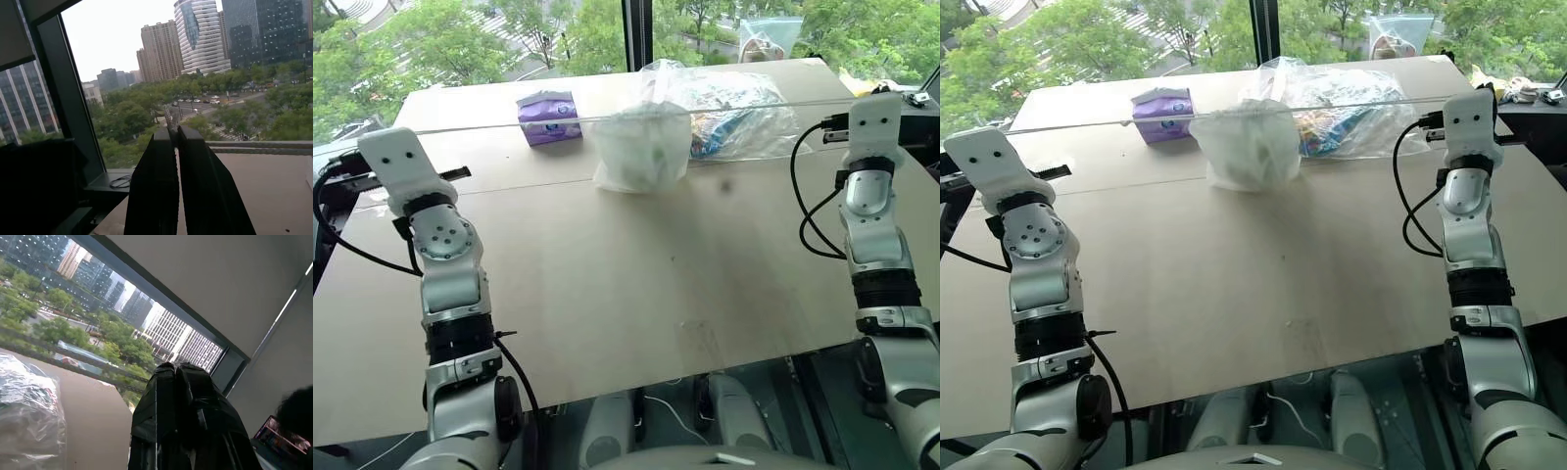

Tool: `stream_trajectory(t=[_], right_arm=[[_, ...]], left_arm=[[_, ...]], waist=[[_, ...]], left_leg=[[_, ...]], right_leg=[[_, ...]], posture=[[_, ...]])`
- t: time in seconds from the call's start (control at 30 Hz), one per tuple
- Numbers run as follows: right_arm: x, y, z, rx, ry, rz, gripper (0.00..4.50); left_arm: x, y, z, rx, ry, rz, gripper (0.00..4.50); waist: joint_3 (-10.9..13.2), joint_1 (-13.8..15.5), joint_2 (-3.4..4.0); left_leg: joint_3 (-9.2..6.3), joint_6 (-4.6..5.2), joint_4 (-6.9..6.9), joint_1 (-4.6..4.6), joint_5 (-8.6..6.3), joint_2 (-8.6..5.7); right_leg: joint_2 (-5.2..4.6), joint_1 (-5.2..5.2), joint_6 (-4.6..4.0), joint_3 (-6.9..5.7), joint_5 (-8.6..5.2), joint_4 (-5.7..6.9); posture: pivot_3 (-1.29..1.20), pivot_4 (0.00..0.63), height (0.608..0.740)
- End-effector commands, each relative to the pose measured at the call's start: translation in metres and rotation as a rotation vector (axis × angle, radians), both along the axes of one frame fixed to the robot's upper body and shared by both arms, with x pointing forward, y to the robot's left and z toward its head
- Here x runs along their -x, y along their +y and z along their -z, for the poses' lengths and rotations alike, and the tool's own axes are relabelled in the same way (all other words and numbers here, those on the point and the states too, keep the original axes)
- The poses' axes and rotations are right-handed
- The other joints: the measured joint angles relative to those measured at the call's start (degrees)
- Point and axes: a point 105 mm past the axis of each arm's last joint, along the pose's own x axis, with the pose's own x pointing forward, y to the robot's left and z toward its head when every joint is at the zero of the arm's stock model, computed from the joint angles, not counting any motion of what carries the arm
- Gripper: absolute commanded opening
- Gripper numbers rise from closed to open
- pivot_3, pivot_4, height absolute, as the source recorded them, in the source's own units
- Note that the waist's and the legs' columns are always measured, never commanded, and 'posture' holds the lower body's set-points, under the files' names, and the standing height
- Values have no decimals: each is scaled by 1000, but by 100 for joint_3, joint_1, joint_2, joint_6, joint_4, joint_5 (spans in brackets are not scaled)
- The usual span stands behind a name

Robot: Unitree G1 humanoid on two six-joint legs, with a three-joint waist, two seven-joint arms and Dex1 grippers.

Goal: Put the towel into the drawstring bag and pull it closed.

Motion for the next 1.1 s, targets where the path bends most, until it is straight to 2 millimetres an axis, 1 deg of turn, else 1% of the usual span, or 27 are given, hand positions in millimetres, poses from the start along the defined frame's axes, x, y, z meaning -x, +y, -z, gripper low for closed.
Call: stream_trajectory(t=[0.03, 0.07, 0.13, 0.17, 0.2, 0.27, 0.3, 0.33, 0.37, 0.43, 0.47, 0.5, 0.53, 0.57, 0.6, 0.63, 0.67, 0.73, 0.77, 0.8, 0.87, 0.9, 0.97, 1.0, 1.1], right_arm=[[16, -63, 11, -250, 5, 229, 0], [17, -67, 17, -305, 23, 243, 0], [17, -75, 39, -503, 75, 272, 0], [17, -76, 48, -585, 96, 275, 0], [17, -76, 52, -623, 107, 275, 0], [16, -73, 50, -627, 111, 263, 0], [13, -68, 46, -640, 103, 223, 0], [6, -57, 40, -660, 86, 132, 0], [2, -50, 35, -673, 73, 66, 0], [-10, -19, 19, -627, 66, -154, 0], [-15, 6, 12, -557, 93, -309, 0], [-15, 32, 8, -488, 128, -462, 311], [-11, 53, 6, -425, 152, -598, 635], [-4, 74, 10, -361, 213, -745, 930], [7, 91, 20, -301, 298, -877, 1482], [19, 101, 31, -210, 374, -974, 1835], [28, 105, 42, -150, 436, -1024, 2406], [37, 91, 68, -113, 576, -1018, 3324], [42, 83, 82, -83, 647, -1014, 3899], [48, 75, 93, -50, 706, -1014, 4297], [55, 62, 104, -7, 758, -1023, 4313], [56, 56, 106, 8, 756, -1025, 4313], [59, 52, 106, 27, 736, -1069, 4313], [61, 51, 106, -4, 723, -1099, 4313], [68, 52, 111, -32, 738, -1171, 4313]], left_arm=[[33, 47, 2, 135, -69, -201, 25], [34, 49, 5, 161, -71, -209, 25], [37, 53, 13, 220, -74, -225, 25], [38, 54, 15, 232, -75, -229, 25], [38, 54, 16, 241, -76, -229, 25], [38, 53, 18, 262, -83, -225, 25], [31, 48, 20, 281, -83, -174, 25], [18, 37, 20, 292, -79, -74, 25], [10, 28, 19, 298, -77, -2, 25], [-16, -4, 16, 273, -39, 229, 25], [-29, -28, 15, 245, 0, 373, 25], [-38, -51, 15, 228, 40, 516, 3], [-42, -69, 18, 205, 87, 630, 0], [-43, -85, 22, 164, 145, 742, 325], [-40, -91, 25, 106, 192, 799, 731], [-37, -90, 32, 73, 243, 834, 952], [-33, -87, 37, 66, 276, 857, 1467], [-23, -78, 58, 97, 380, 923, 2392], [-15, -75, 72, 87, 461, 957, 2849], [-6, -71, 86, 75, 535, 982, 3318], [13, -63, 106, 43, 648, 1014, 4145], [22, -62, 112, 39, 689, 1033, 4145], [34, -63, 117, 58, 717, 1086, 4145], [40, -67, 118, 73, 723, 1115, 4145], [53, -82, 121, 80, 739, 1189, 4145]], waist=[[-1, -2, -1], [-1, -4, -1], [-1, -5, -2], [-1, -6, -2], [-1, -5, -2], [-1, -7, -1], [-1, -10, -1], [-1, -11, -1], [-1, -11, -1], [-1, -9, -1], [-1, -10, -1], [-1, -13, 0], [-1, -10, 0], [-1, -7, 0], [-1, -14, -1], [-2, -23, -1], [-2, -25, -1], [-2, -35, -1], [-1, -32, 0], [-1, -31, 0], [-1, -36, 1], [0, -38, 1], [2, -4, -1], [2, 13, -3], [2, 41, -3]], left_leg=[[0, 1, 0, 1, 0, 0], [0, 3, 0, 1, -2, 0], [0, 14, 1, 4, -9, 0], [0, 17, 2, 6, -10, 0], [0, 17, 3, 7, -10, 1], [-4, 18, 4, 6, -10, 1], [-3, 19, 4, 6, -11, 1], [-3, 20, 4, 6, -11, 1], [-3, 20, 4, 7, -11, 1], [-4, 21, 6, 6, -12, 0], [-4, 21, 6, 5, -12, 0], [-5, 21, 7, 5, -12, 0], [-4, 21, 7, 3, -12, -2], [-6, 22, 7, 3, -12, -1], [-8, 22, 7, 1, -12, -1], [-11, 22, 6, 3, -12, 1], [-12, 22, 5, 2, -13, 1], [-11, 22, 1, 3, -14, 2], [-10, 22, 0, 3, -14, 3], [-10, 22, 0, 0, -14, 2], [-5, 22, 0, 2, -15, 3], [-5, 22, 0, 3, -15, 3], [-7, 14, 1, 4, -20, 4], [-13, -3, 6, 2, -29, 6], [-24, -7, 10, 1, -30, 11]], right_leg=[[0, 0, 0, 0, 0, 0], [0, 0, 0, 0, 0, 1], [0, 1, 0, 2, 0, 6], [0, 1, 0, 2, 0, 9], [0, 1, -1, 2, 1, 13], [1, 1, -2, 0, 2, 16], [1, 1, -2, 0, 2, 16], [2, 1, -2, 0, 1, 16], [2, 1, -2, 0, 1, 16], [3, 1, -2, -1, 1, 15], [3, 1, -2, -1, 1, 15], [3, 1, -2, -2, 1, 15], [4, 0, -2, -3, 1, 15], [4, 1, -1, -5, 1, 15], [4, 1, -1, -7, 0, 13], [6, 1, -1, -6, 0, 12], [6, 2, -1, -6, 0, 12], [6, 2, -3, -4, -1, 6], [6, 1, -3, -3, -1, 5], [5, 0, -3, -4, -2, 3], [3, -2, -19, -4, -13, -3], [3, -3, -22, -3, -16, -5], [-2, -4, -27, -6, -16, -7], [-3, -6, -32, -13, -13, -6], [-13, -2, -33, -30, -12, -6]], posture=[[0, 150, 740], [0, 150, 740], [0, 150, 740], [0, 150, 740], [0, 150, 740], [0, 150, 740], [0, 150, 740], [0, 150, 740], [0, 150, 740], [0, 150, 740], [0, 150, 740], [0, 150, 740], [0, 150, 740], [0, 150, 740], [0, 150, 740], [0, 150, 740], [0, 150, 740], [0, 150, 740], [0, 150, 740], [0, 150, 740], [0, 150, 740], [0, 150, 740], [0, 150, 740], [0, 150, 740], [0, 150, 740]])
